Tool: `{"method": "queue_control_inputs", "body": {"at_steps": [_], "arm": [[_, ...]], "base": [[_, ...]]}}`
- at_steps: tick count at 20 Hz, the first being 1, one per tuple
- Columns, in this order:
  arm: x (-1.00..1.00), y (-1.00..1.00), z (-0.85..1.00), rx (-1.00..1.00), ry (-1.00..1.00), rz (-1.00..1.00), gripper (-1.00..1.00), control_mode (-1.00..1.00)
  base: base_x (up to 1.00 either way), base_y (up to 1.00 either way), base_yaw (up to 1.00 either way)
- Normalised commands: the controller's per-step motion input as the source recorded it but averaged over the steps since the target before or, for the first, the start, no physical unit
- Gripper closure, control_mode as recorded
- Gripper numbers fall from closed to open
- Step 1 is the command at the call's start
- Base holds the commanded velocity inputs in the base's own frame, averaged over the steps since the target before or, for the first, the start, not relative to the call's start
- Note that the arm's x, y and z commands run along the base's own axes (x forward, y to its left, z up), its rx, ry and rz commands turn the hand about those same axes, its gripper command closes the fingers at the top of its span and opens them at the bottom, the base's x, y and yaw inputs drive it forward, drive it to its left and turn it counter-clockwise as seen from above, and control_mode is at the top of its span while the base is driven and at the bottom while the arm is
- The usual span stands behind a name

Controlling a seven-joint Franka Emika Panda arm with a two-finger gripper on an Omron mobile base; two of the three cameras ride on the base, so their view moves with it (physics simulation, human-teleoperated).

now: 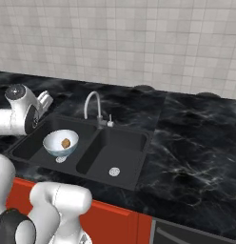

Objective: Pick the onion from the cabinet and place it in the bowl. Then pick the bowl and place it in the sink. Then turn on the sink facuet.

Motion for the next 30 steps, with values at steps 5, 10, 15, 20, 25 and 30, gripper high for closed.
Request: {"method": "queue_control_inputs", "body": {"at_steps": [5, 10, 15, 20, 25, 30], "arm": [[-0.47, -0.66, 0.90, 0.30, -0.01, -0.04, -1.00, -1.00], [-0.60, -0.96, 0.32, 0.41, -0.11, 0.00, -1.00, -1.00], [-0.30, -0.98, -0.14, 0.40, -0.21, 0.02, -1.00, -1.00], [0.32, -0.61, -0.45, 0.23, -0.22, 0.03, -1.00, -1.00], [0.82, -0.13, -0.30, 0.10, -0.03, 0.00, -1.00, -1.00], [0.64, -0.26, -0.18, 0.09, 0.00, 0.05, -1.00, -1.00]], "base": [[0.00, 0.00, 0.00], [0.00, 0.00, 0.00], [0.00, 0.00, 0.00], [0.00, 0.00, 0.00], [0.00, 0.00, 0.00], [0.00, 0.00, 0.00]]}}
